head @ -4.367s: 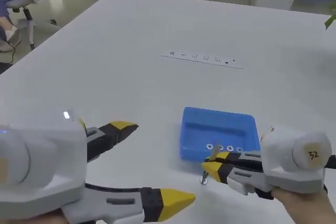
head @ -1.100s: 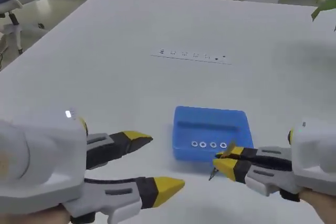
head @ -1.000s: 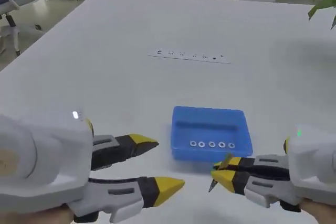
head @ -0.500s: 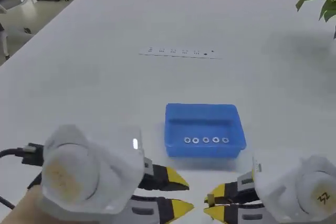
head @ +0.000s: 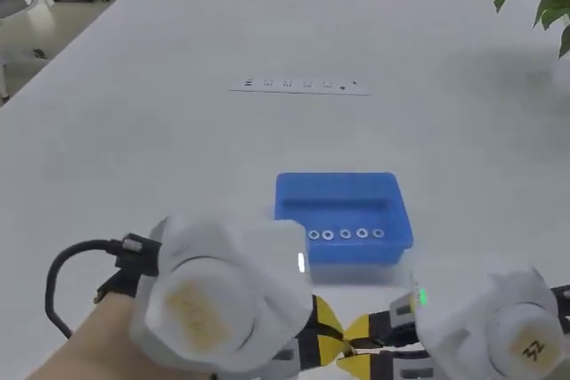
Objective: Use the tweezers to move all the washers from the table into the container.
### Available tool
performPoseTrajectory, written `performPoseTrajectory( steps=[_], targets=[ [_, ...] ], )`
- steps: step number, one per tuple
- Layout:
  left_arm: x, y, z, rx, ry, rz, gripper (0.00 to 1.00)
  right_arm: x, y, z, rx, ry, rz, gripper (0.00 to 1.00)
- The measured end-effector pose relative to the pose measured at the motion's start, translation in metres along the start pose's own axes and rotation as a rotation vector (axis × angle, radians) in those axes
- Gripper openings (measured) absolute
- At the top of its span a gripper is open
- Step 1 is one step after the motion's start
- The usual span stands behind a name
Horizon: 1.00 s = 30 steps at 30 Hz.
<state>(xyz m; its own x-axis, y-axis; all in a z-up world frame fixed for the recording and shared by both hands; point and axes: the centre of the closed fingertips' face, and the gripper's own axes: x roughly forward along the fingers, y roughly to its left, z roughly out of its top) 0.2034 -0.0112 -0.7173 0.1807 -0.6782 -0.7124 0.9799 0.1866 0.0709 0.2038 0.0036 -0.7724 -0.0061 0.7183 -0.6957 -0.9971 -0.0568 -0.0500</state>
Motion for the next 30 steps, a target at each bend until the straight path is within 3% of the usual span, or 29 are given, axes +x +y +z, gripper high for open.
performPoseTrajectory(
  steps=[6,9,13,16,22,30],
  targets=[
    [-0.003,0.005,-0.008,0.003,0.034,-0.013,0.00,0.003,-0.004,-0.002,0.070,-0.018,-0.017,0.05],
    [-0.008,0.010,-0.020,0.003,0.078,-0.010,0.00,0.000,-0.008,-0.007,0.094,-0.012,-0.051,0.13],
    [-0.011,0.013,-0.041,-0.001,0.128,-0.008,0.00,-0.010,-0.009,-0.013,0.160,-0.032,-0.079,0.14],
    [-0.009,0.015,-0.058,-0.028,0.161,-0.014,0.00,-0.018,-0.011,-0.022,0.194,-0.024,-0.117,0.15],
    [0.006,0.016,-0.081,-0.080,0.199,-0.020,0.00,-0.041,-0.022,-0.038,0.311,-0.049,-0.215,0.16],
    [0.023,0.022,-0.091,-0.074,0.253,-0.032,0.00,-0.073,-0.044,-0.046,0.442,-0.131,-0.371,0.19]
  ],
)
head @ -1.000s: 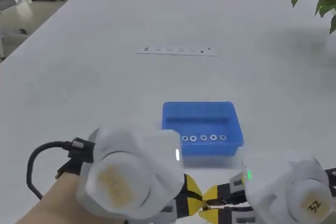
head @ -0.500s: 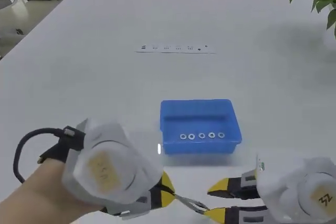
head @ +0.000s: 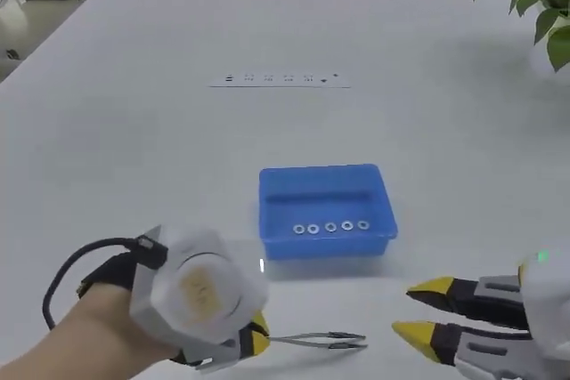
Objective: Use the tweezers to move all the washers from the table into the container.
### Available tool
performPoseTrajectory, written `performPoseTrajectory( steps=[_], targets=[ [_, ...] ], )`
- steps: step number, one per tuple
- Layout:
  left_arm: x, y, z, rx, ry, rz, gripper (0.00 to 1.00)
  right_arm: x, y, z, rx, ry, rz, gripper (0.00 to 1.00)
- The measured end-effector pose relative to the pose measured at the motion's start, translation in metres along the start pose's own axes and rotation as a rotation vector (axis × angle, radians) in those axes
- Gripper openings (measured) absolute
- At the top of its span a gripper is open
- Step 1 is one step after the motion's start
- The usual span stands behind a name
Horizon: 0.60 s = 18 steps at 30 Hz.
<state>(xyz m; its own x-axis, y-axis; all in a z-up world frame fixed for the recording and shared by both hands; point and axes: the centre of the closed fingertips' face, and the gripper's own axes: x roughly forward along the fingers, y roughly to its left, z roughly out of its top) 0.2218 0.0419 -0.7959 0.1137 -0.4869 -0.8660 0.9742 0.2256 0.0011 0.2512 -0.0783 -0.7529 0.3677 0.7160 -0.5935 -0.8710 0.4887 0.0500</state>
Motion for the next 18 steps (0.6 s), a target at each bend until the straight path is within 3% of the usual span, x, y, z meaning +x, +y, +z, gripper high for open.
performPoseTrajectory(
  steps=[3,6,18],
  targets=[
    [0.006,0.003,0.000,0.012,0.020,-0.005,0.00,-0.006,-0.009,-0.002,0.037,-0.012,-0.043,0.19],
    [0.011,0.007,-0.005,0.050,0.069,-0.006,0.00,-0.011,-0.013,-0.002,0.072,-0.035,-0.066,0.18],
    [0.023,0.008,-0.012,0.116,0.182,-0.031,0.00,-0.027,-0.022,0.007,0.198,-0.138,-0.116,0.19]
  ],
)
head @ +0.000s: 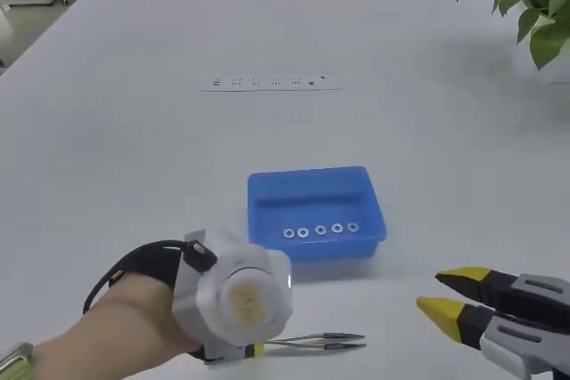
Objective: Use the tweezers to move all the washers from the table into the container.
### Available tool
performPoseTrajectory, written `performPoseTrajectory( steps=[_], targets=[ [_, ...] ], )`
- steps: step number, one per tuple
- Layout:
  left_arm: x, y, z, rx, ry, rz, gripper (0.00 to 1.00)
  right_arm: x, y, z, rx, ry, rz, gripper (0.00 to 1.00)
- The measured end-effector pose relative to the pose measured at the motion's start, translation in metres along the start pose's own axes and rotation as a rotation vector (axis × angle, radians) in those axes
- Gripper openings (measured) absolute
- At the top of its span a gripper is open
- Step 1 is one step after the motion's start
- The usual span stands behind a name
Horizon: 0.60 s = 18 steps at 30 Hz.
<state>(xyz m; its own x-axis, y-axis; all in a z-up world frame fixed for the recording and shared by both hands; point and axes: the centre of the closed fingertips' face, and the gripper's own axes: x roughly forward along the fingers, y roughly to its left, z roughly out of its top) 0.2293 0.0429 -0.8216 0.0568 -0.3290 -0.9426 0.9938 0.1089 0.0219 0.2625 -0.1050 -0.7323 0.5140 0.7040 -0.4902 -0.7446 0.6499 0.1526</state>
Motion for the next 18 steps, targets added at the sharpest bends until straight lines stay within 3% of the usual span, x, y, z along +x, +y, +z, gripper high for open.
performPoseTrajectory(
  steps=[11,18],
  targets=[
    [0.010,0.000,0.000,0.031,0.086,-0.010,0.00,-0.035,-0.002,0.009,0.016,-0.051,-0.055,0.20],
    [0.010,-0.001,0.002,0.033,0.094,0.005,0.00,-0.061,-0.002,0.016,0.007,-0.092,-0.110,0.21]
  ],
)
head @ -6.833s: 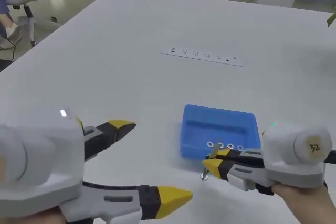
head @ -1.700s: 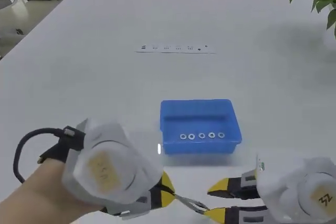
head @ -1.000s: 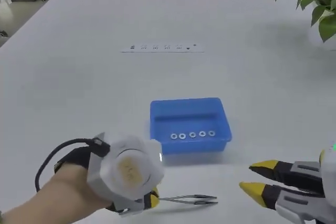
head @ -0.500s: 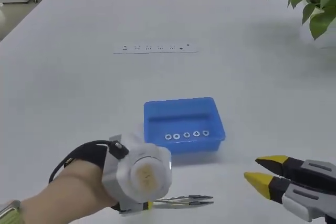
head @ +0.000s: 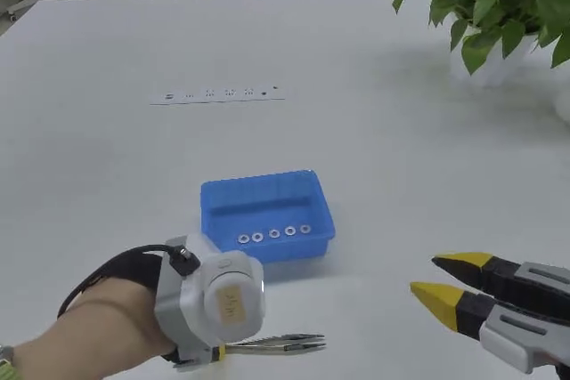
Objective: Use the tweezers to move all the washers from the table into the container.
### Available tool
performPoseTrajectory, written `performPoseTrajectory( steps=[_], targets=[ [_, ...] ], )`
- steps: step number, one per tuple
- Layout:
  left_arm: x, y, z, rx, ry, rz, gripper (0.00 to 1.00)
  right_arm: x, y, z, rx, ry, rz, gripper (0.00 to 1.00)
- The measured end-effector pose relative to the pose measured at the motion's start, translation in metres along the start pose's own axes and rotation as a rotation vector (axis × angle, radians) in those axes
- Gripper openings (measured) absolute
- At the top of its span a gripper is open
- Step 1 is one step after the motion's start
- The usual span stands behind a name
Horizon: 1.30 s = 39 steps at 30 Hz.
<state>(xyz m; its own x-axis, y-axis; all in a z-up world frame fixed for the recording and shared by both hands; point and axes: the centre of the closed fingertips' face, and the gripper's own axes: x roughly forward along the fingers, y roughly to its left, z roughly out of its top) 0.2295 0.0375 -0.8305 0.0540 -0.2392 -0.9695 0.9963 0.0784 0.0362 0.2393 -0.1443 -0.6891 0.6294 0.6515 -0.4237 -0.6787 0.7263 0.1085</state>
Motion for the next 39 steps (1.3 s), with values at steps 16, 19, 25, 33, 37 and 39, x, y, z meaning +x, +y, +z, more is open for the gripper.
performPoseTrajectory(
  steps=[16,19,25,33,37,39],
  targets=[
    [-0.071,0.008,-0.011,-0.428,-0.358,0.247,0.26,0.000,-0.008,0.013,-0.013,-0.059,-0.014,0.38],
    [-0.096,0.009,-0.018,-0.545,-0.476,0.336,0.35,0.005,-0.009,0.021,-0.022,-0.084,-0.015,0.44],
    [-0.149,0.020,-0.022,-0.696,-0.728,0.509,0.55,0.010,-0.013,0.030,-0.044,-0.099,-0.027,0.57],
    [-0.208,0.035,-0.041,-0.831,-0.944,0.688,0.86,0.002,-0.020,0.043,-0.061,-0.132,-0.077,0.73],
    [-0.218,0.034,-0.047,-0.840,-0.956,0.737,0.97,0.002,-0.024,0.051,-0.067,-0.160,-0.096,0.81],
    [-0.220,0.033,-0.047,-0.847,-0.959,0.740,0.99,0.002,-0.027,0.055,-0.064,-0.180,-0.111,0.90]
  ],
)
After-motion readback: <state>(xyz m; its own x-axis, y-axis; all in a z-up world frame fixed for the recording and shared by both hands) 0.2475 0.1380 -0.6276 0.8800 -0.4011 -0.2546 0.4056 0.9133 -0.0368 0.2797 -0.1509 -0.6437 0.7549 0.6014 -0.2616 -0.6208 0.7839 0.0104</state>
